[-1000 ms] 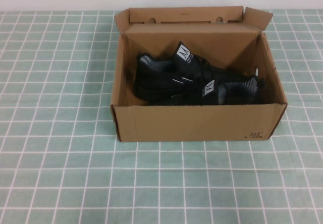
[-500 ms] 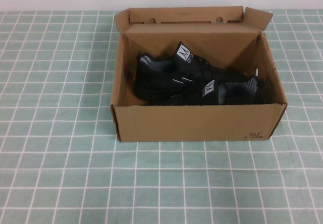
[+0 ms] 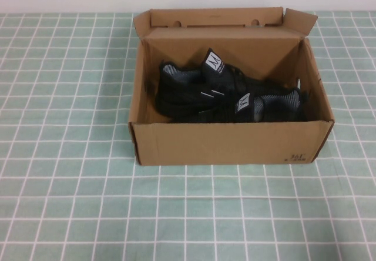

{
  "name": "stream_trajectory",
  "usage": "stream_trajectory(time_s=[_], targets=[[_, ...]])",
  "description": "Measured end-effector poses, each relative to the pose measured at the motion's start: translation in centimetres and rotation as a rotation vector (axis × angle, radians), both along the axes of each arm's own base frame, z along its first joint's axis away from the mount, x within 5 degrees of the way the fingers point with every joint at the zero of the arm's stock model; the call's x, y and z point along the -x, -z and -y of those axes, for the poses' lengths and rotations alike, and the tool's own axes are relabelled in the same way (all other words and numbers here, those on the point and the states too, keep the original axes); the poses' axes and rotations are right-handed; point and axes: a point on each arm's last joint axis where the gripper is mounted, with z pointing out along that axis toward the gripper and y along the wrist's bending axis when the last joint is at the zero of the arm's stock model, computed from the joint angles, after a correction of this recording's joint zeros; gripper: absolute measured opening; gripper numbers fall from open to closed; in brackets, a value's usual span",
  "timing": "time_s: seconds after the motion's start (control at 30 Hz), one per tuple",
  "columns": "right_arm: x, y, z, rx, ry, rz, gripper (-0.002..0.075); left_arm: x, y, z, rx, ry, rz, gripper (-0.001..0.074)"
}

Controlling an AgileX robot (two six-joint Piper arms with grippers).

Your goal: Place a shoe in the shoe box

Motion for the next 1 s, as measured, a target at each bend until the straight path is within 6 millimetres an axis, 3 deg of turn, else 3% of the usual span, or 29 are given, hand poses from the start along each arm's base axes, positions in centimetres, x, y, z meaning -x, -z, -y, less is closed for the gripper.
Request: stream_trajectory(time_s=[0.3, 1.0], targets=[[0.0, 5.1, 0.1, 0.074, -0.022, -0.105, -0.0008, 0.0, 0.0, 0.0, 0.0, 0.0, 0.0, -0.0001], [0.0, 5.1, 0.0, 0.079, -0.038, -0.082, -0.0008, 0.0, 0.0, 0.0, 0.0, 0.0, 0.0, -0.0001]])
